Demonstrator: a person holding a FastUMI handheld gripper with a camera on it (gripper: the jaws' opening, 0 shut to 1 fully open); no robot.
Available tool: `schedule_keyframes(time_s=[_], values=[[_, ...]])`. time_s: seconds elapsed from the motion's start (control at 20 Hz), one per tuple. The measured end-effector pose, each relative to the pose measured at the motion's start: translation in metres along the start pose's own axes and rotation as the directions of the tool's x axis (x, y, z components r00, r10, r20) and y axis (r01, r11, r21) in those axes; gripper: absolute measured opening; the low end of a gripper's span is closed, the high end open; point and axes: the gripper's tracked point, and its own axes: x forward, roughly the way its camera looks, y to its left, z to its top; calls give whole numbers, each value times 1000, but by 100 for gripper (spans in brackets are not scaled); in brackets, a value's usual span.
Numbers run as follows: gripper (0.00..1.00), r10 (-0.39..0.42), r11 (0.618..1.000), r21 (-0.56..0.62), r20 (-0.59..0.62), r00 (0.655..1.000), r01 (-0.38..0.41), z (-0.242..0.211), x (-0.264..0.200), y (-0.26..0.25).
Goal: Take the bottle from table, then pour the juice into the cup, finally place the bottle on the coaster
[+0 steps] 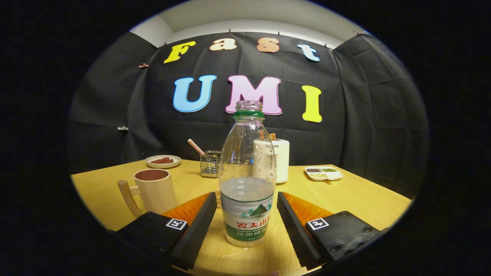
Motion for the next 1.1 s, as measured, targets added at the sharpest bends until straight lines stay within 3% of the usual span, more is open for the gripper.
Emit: schedule_keyframes(time_s=[0.15,0.25,0.3,0.85,1.1], values=[[96,-17,999,33,-5,1000,17,-2,9,-4],[79,-29,999,38,-14,999,29,-3,14,-6],[77,-25,999,23,-20,999,26,-4,16,-5],[70,-64,987,-154,-117,991,46,14,29,-7],[70,-119,926,-368,-84,989,80,57,32,-20]])
